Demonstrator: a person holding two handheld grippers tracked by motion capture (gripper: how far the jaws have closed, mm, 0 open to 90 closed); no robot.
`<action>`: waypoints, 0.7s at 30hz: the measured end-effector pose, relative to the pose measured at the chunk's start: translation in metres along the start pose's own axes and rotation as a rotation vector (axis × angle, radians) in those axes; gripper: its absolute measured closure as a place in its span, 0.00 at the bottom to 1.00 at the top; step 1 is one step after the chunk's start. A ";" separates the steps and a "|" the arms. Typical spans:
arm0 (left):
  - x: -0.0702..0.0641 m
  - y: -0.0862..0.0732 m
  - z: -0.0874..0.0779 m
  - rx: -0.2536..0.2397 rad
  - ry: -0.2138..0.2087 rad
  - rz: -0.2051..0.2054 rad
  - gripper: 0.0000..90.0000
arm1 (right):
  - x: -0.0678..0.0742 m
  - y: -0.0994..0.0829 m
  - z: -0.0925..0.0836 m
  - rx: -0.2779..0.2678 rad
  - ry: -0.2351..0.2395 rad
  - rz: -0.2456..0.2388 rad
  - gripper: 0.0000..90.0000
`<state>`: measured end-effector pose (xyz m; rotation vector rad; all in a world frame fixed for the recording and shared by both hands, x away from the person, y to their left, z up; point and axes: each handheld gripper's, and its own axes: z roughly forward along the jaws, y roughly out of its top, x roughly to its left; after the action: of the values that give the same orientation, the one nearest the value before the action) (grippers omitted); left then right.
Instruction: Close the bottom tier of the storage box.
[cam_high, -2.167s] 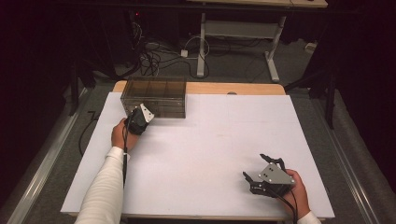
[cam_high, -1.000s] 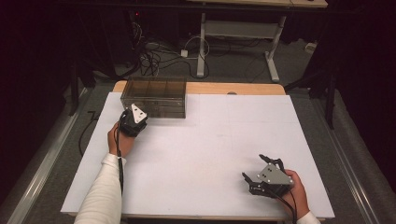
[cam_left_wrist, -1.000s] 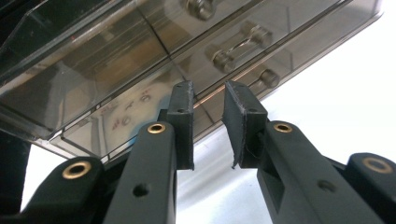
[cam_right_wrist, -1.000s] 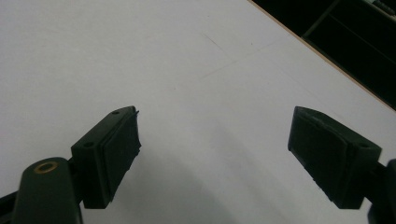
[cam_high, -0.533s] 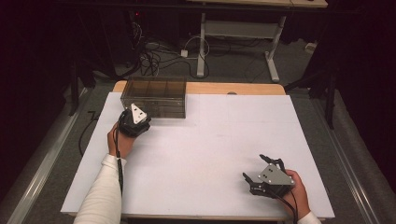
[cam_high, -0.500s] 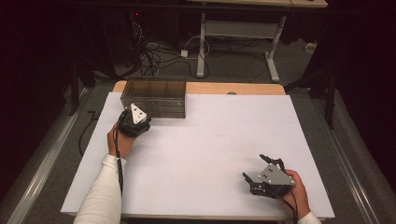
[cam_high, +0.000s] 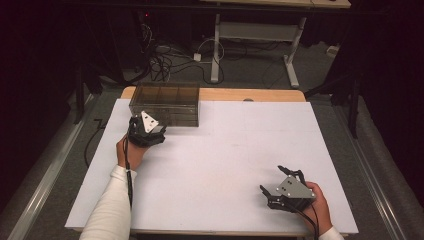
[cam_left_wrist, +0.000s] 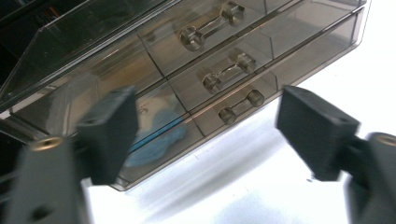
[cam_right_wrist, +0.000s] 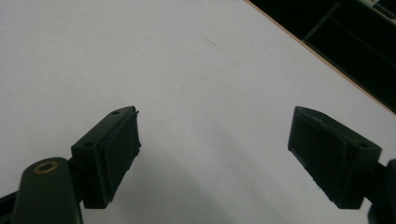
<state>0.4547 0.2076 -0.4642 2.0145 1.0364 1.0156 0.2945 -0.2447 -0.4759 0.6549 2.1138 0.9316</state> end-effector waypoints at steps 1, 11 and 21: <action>0.000 0.000 0.000 0.000 -0.004 0.000 0.18 | 0.000 0.000 0.000 0.001 -0.002 0.003 0.19; -0.001 0.003 -0.005 -0.037 -0.013 -0.006 0.18 | 0.000 0.000 0.000 0.001 -0.001 0.000 0.19; -0.007 0.009 -0.009 -0.067 -0.025 0.002 0.18 | -0.002 0.000 0.000 -0.003 -0.016 0.016 0.18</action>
<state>0.4469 0.1992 -0.4550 1.9698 0.9746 1.0113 0.2952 -0.2460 -0.4749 0.6763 2.0953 0.9346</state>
